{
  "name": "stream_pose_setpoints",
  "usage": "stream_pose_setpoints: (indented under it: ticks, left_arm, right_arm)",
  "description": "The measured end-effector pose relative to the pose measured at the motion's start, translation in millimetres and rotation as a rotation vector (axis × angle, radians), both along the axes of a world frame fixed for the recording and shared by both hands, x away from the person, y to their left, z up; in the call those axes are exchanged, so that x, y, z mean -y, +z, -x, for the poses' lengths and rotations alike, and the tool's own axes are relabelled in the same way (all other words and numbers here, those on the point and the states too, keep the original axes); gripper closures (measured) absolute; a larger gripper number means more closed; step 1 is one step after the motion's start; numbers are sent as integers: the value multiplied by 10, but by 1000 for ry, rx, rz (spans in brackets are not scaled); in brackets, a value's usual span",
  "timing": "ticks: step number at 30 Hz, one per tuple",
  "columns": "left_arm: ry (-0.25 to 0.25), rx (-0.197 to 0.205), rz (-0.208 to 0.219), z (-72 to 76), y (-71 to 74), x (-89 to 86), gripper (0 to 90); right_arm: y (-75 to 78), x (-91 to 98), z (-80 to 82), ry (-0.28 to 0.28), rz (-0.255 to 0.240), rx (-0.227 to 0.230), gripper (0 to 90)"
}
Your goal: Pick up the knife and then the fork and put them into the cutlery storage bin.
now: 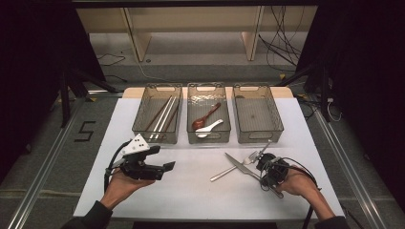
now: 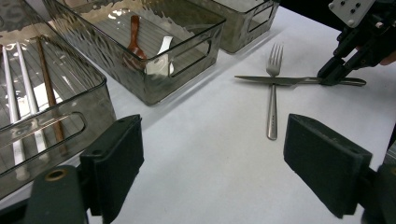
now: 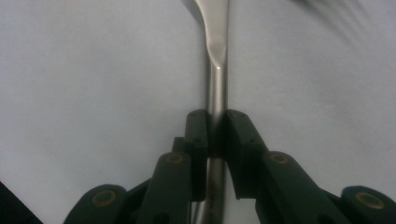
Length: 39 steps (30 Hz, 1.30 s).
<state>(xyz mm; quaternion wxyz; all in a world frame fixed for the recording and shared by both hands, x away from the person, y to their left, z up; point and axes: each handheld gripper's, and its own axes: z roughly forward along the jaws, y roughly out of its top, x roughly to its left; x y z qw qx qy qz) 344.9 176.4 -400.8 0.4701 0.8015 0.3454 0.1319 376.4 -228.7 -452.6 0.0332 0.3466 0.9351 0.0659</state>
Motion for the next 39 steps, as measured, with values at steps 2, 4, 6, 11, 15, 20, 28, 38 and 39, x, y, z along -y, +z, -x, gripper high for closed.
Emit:
stream_pose_setpoints:
  ticks: [2, 4, 6, 11, 15, 20, 28, 38, 39]
  left_arm:
    - [1, 1, 1, 1, -2, 7, 195]
    - [2, 1, 2, 3, -3, 11, 195]
    - [3, 1, 1, 3, -4, 13, 195]
    - [-3, 1, -5, 2, -4, 12, 195]
    - [-3, 1, -6, 3, -4, 14, 195]
    - [-4, 2, -8, 3, -2, 12, 195]
    - [-1, 5, -8, 4, 1, 11, 196]
    - [2, 7, -5, 3, 9, -5, 196]
    - [3, 7, -5, 3, 9, -6, 196]
  right_arm:
    - [1, -2, -2, -8, 0, -3, 797]
    - [1, -4, -5, -12, 1, -7, 793]
    - [-2, -5, -19, -18, 3, -11, 784]
    - [-1, -20, -24, -22, 8, -20, 784]
    - [-4, -36, -28, -11, 21, -17, 784]
    - [-2, -50, -24, -3, 32, -18, 795]
    - [3, -84, -26, 28, 54, -15, 801]
    - [24, -74, -22, 32, 31, 15, 803]
    - [30, -66, -22, 33, 21, 19, 804]
